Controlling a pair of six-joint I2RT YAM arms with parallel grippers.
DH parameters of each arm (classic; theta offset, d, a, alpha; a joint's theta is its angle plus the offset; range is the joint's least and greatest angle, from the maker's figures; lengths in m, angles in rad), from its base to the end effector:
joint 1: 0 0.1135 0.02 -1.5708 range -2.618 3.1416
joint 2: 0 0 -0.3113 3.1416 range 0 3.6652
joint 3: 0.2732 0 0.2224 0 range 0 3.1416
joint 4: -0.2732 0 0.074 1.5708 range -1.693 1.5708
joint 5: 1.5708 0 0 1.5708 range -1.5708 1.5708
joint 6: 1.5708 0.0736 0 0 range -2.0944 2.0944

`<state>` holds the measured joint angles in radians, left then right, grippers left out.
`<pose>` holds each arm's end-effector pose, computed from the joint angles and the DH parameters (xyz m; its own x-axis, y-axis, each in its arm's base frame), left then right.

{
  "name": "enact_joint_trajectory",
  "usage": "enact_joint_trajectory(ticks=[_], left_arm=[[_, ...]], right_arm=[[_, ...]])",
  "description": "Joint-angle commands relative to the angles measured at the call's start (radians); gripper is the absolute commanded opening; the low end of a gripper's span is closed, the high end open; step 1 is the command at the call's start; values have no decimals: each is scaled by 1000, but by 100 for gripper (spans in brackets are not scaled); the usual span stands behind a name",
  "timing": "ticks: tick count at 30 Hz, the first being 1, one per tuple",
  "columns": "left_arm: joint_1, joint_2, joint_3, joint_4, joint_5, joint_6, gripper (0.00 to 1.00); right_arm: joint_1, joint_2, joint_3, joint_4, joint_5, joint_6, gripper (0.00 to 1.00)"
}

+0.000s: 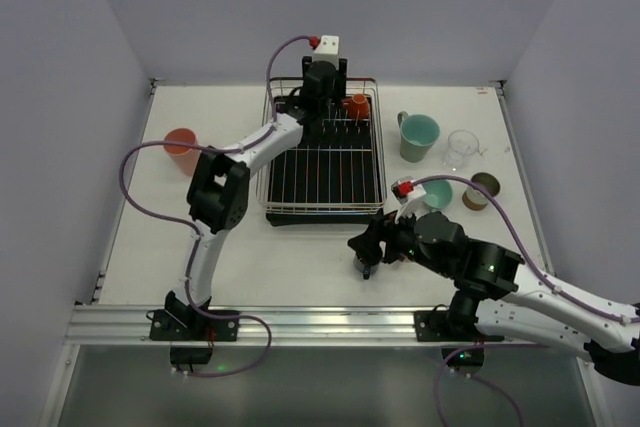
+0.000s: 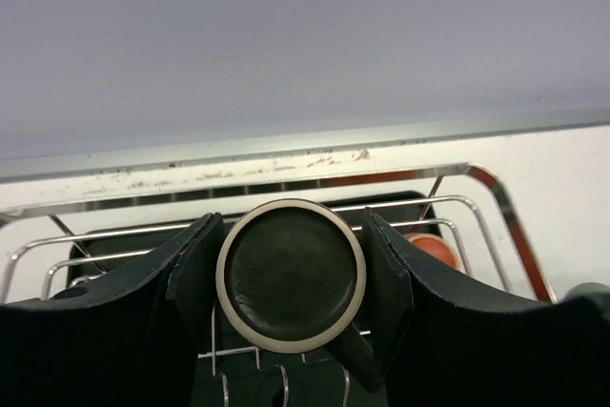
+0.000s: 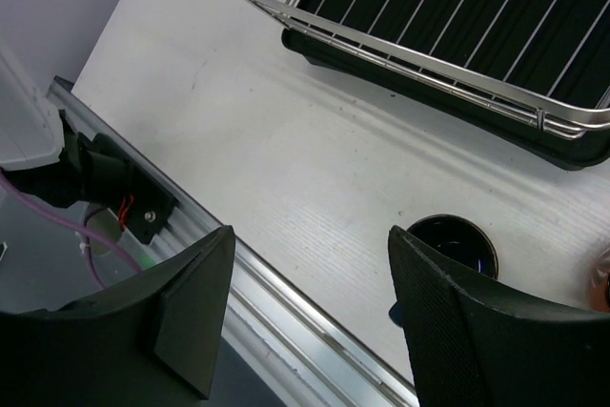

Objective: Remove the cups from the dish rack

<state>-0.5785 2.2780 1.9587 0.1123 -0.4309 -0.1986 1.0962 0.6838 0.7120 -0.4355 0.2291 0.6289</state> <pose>0.5043 -0.2926 0.3109 -0.1992 -0.0840 -0.9764 0.1176 0.9871 -0.1089 0.0719 0.1034 0.3185 -0.5999 0.0860 -0.7954 -0.5169 0.7172 0.4674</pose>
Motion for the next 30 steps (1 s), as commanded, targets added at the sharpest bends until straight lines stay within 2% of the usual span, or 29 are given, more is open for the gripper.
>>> enact_joint_trajectory(ticks=[1,5,8,12,14,17,20,25,30], left_arm=[[5,-179,-30,150,17,-16,12],[5,-314,-124,170,61,-62,8],[6,-449,-262,213,118,-128,7],[11,-650,-534,280,230,-246,5],[11,-786,-647,344,318,-326,4],[17,-944,-918,459,459,-442,4],[22,-1066,-1058,545,578,-550,3],[20,-1198,-1188,642,685,-689,1],[20,-1288,-1277,720,748,-777,1]], right_arm=[[-12,31,20,84,56,14,68],[-77,54,30,158,10,14,69],[-159,63,30,242,-81,35,69],[-266,72,18,403,-213,95,71],[-279,77,14,470,-250,127,73],[-297,88,12,581,-292,188,78],[-300,124,9,690,-333,244,85],[-302,181,-14,877,-402,345,85],[-302,184,-20,949,-410,376,78]])
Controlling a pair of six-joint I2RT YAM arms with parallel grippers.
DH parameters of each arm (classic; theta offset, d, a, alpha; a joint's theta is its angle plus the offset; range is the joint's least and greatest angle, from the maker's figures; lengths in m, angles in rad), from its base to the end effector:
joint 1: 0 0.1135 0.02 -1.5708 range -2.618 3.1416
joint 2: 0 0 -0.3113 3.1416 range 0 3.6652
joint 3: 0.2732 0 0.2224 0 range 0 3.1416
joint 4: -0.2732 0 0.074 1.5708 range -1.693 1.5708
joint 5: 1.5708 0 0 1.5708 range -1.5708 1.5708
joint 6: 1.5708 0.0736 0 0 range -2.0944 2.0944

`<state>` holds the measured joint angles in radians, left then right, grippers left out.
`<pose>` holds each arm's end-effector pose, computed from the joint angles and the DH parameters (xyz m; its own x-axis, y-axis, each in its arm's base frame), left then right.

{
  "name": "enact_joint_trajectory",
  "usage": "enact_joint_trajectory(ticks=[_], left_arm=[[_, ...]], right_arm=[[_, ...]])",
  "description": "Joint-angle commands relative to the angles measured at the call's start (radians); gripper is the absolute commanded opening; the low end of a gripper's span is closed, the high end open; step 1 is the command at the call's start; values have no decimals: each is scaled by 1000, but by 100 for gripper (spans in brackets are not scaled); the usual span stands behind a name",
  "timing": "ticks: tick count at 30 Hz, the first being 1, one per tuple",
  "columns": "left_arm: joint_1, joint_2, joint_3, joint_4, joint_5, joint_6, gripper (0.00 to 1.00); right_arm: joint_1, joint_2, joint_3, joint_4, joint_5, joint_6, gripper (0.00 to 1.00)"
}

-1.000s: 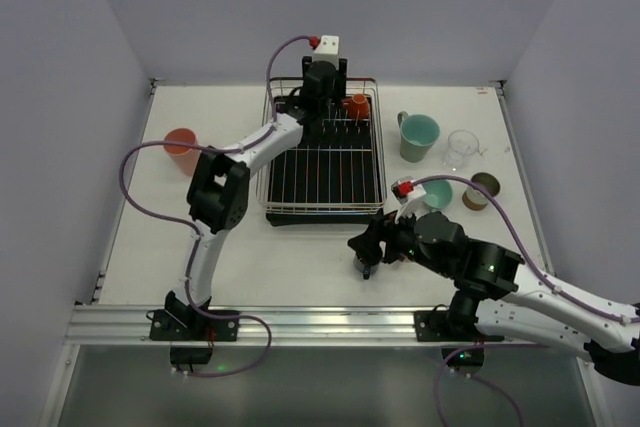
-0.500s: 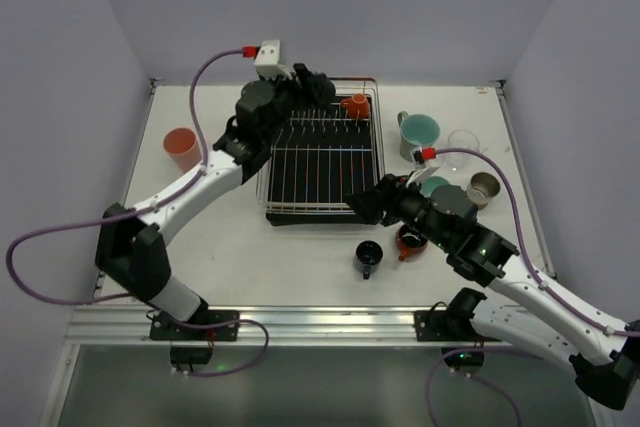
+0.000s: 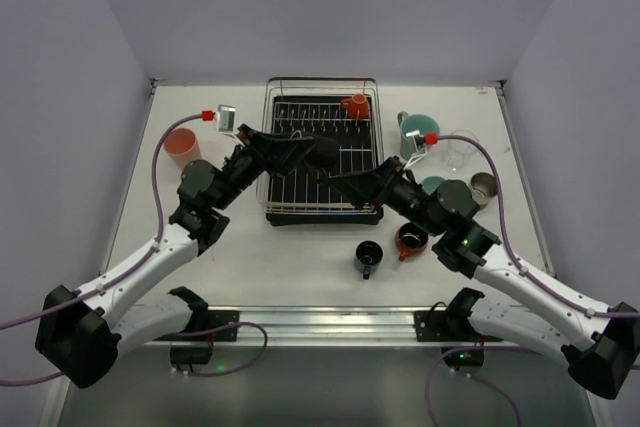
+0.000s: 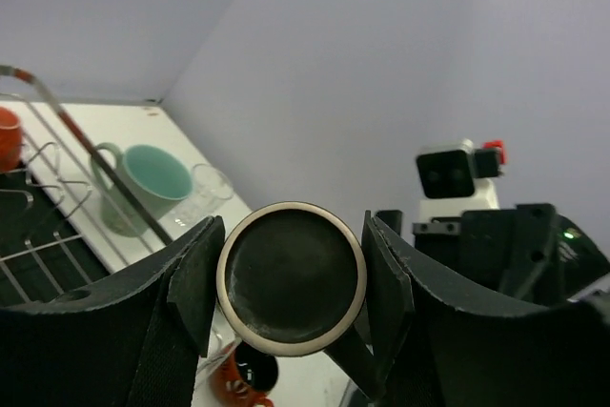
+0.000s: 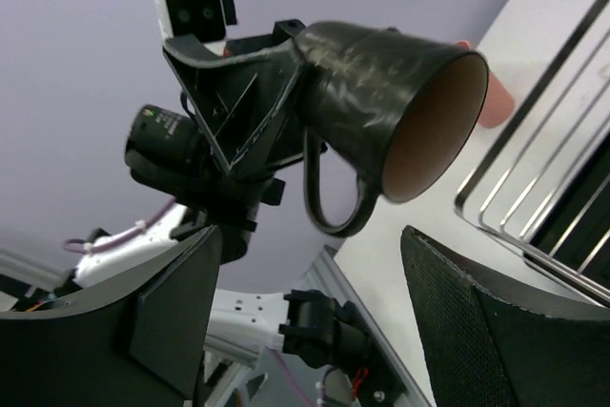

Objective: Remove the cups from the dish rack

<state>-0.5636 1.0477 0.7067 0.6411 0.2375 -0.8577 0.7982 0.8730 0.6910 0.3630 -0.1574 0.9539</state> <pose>0.1813 -0.1351 0.4111 -0.3729 -0.6339 -0.6776 0.6530 0.3395 -0.6770 0.1214 0.1411 0.3987 -0.5920 0.5468 -0.5921 -0.5739 0.2298 0.7860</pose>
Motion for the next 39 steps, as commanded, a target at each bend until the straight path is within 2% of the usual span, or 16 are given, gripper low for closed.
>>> enact_joint_trajectory(ticks=[1,8,14,19,20,22,23,25,26,27,30,31,32,34,35,39], left_arm=[[4,-69,-36,203,86,-145,0],[-4,-129,-105,262,114,-210,1],[-27,-132,-148,316,112,-231,1],[-32,-144,-184,322,103,-236,3],[-32,-150,-193,325,99,-236,4],[-32,-178,-205,304,80,-227,18],[-32,-187,-207,287,60,-218,25],[-32,-212,-191,215,56,-182,49],[-32,-221,-184,188,56,-167,59],[-32,-232,-173,146,54,-120,77],[-30,-293,-54,-206,-27,68,96],[-30,-314,38,-424,-109,124,99],[-30,-321,84,-522,-159,182,100],[-30,-330,184,-774,-289,325,100],[-30,-333,209,-835,-334,365,100],[-30,-363,240,-1020,-506,520,100]], right_arm=[[-4,-3,7,149,-22,45,77],[-4,40,64,154,-83,39,71],[-4,127,107,275,-178,92,59],[-4,182,120,323,-194,112,39],[-4,184,117,336,-191,115,28],[-4,184,88,362,-185,127,19],[-4,182,75,370,-183,129,7],[-4,172,62,364,-179,126,0],[-4,169,59,334,-179,120,0],[-4,161,64,294,-183,108,0],[7,133,114,32,-203,5,0],[12,129,134,-58,-202,-70,0],[33,132,175,-241,-196,-113,0],[71,139,211,-405,-133,-224,0],[128,159,258,-559,-99,-265,0],[292,251,378,-870,116,-375,0]])
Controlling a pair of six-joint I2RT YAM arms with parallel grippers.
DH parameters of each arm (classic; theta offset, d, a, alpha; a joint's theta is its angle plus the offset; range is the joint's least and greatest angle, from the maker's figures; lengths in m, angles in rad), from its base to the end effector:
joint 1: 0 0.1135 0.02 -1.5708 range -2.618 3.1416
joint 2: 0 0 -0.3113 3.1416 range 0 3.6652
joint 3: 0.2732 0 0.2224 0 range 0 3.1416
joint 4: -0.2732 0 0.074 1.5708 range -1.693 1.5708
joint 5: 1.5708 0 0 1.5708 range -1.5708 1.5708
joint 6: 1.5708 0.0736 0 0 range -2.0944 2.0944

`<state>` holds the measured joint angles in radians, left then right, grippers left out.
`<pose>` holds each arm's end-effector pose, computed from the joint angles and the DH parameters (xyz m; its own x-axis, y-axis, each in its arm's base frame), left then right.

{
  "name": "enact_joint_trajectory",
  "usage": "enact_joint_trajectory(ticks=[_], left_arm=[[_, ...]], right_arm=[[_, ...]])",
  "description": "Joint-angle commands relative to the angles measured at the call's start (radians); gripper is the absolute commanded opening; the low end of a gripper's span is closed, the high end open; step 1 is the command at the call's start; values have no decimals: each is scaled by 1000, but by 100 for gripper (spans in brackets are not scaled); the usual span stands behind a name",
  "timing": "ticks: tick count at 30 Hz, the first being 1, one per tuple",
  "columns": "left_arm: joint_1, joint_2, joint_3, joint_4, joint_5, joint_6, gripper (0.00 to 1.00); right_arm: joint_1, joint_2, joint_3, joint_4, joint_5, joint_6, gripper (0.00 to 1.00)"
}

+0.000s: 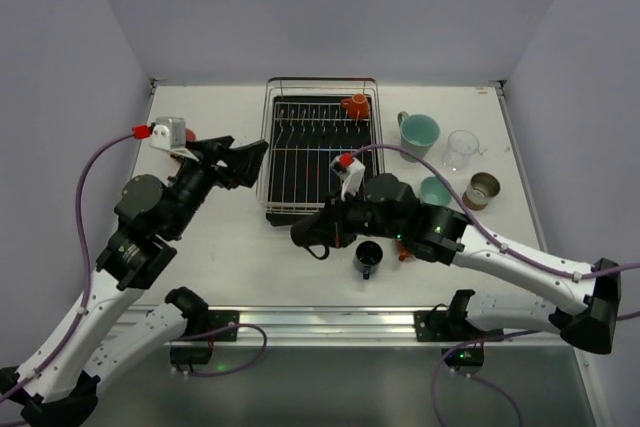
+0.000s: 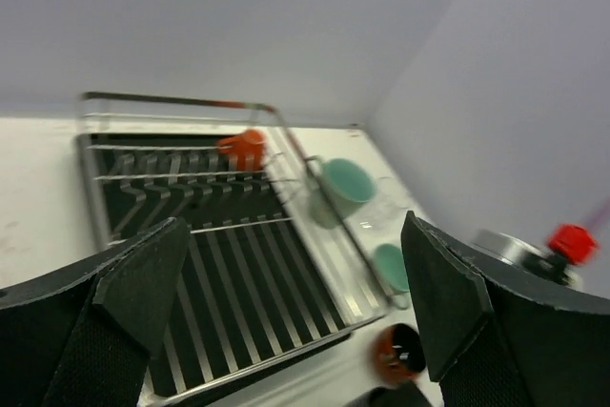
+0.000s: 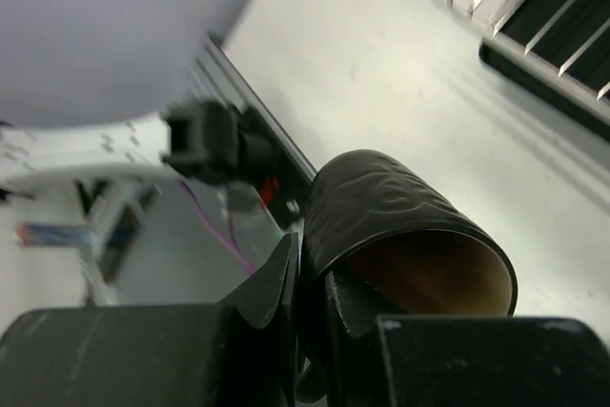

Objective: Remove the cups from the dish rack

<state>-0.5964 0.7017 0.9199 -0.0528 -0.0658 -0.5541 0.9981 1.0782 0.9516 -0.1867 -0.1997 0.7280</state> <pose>0.1051 -0.0655 0.4437 -0.1508 -0.5322 -0.8331 0.5027 0.6844 -0.5282 0.1134 0.2027 0.3752 -0.7408 0.0545 -0.6695 -0.5801 0.4504 0.6786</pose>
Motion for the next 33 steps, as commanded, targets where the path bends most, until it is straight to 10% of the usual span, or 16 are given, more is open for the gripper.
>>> enact_joint_trajectory(ticks=[1,8,30,33], left_arm=[[3,-37,14,-364,-268,229,100],[3,-166,-107,-365,-445,264,100],[29,-226,-156,-343,-431,255,100],[32,-222,-158,-334,-419,253,100]], right_arm=[[144,66,134,-359,195,-165,0],[295,305,260,-580,452,-191,0],[300,631,250,-439,522,-268,0],[300,621,248,-436,523,-262,16]])
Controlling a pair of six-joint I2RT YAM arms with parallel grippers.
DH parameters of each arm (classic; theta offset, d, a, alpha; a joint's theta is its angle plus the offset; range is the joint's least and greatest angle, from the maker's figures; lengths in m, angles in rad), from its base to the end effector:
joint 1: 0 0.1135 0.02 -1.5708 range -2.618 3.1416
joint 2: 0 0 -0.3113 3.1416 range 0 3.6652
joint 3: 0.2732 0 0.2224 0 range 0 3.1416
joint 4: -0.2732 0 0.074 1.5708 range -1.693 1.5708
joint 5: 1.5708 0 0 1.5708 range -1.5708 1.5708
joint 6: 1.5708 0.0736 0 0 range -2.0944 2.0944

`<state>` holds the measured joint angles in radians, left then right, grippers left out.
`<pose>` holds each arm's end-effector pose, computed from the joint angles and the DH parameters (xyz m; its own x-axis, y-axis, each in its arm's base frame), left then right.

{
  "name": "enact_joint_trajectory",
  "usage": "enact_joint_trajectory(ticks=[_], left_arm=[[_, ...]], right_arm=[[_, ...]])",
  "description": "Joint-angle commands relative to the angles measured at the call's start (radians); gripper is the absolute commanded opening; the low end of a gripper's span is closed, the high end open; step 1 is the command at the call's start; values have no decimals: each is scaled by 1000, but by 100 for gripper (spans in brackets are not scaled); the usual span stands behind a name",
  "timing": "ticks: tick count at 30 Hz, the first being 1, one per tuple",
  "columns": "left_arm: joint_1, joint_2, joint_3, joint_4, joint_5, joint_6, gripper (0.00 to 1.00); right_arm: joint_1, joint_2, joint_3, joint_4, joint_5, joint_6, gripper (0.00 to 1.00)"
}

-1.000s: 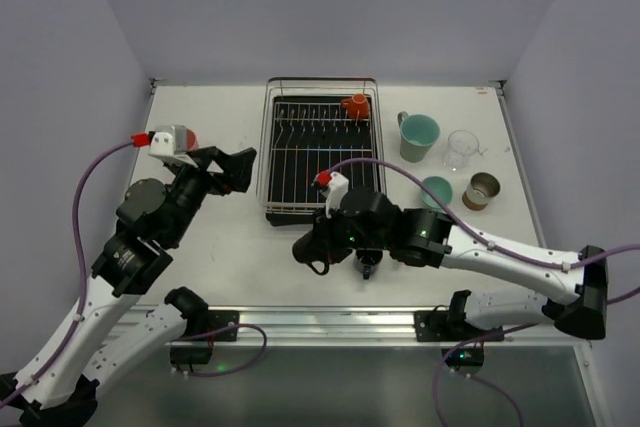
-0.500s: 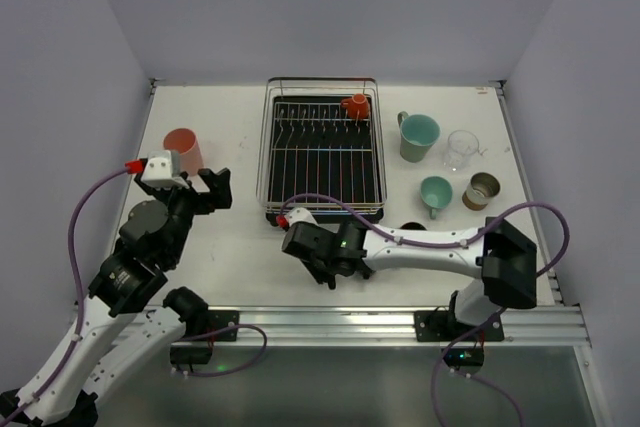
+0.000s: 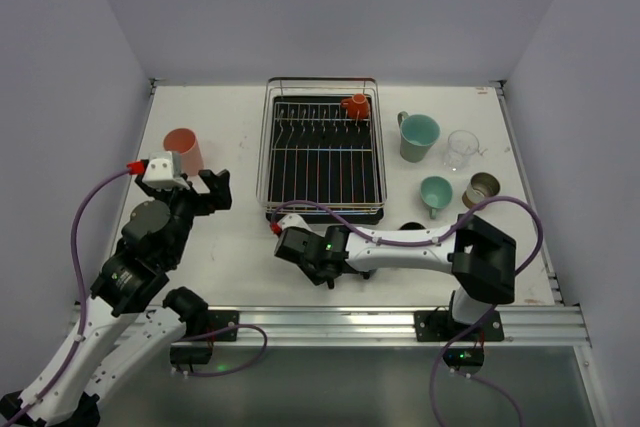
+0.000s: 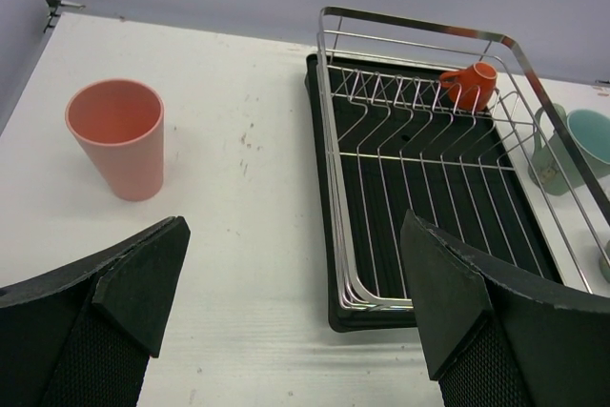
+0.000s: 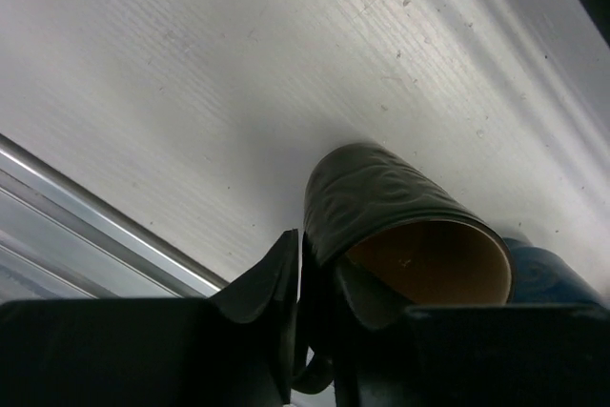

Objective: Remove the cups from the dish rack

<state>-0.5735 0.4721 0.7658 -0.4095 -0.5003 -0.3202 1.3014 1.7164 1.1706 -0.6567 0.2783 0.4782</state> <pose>0.0763 -0.0072 0.3585 -0.1160 -0.2539 -0.9603 0.0414 0.9647 -0.2600 0.1077 0.3141 0.2266 -0.6349 -0.6368 -0.4376 -0.6852 0.7257 -0.0619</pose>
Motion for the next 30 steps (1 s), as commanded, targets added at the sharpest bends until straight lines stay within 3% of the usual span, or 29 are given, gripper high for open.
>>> enact_joint_trajectory(ticks=[1,3,8,10,14,18,19,22,24,27,30], left_arm=[[9,11,-2,28,28,20,100],[12,26,1,29,40,13,100],[15,54,18,41,75,1,100],[17,72,36,58,109,-2,100],[17,186,127,89,207,-32,100],[15,458,297,124,345,-95,100],[14,505,323,135,382,-108,100],[9,690,421,208,425,-138,100],[6,835,510,247,433,-151,100],[-3,1041,658,282,444,-151,100],[-19,1251,844,299,470,-140,98]], right_arm=[[-4,-29,27,35,42,-12,22],[-4,-41,26,35,42,-7,33],[-4,-98,20,28,42,-1,42],[-4,-132,31,9,51,7,51],[-14,-315,44,2,59,-1,65],[-80,-611,12,25,36,-6,65],[-132,-664,-18,34,27,-4,63],[-229,-849,-87,98,-27,8,44],[-251,-917,-104,101,-2,32,21],[-255,-1009,-117,100,36,54,2],[-258,-1074,-112,98,91,56,0]])
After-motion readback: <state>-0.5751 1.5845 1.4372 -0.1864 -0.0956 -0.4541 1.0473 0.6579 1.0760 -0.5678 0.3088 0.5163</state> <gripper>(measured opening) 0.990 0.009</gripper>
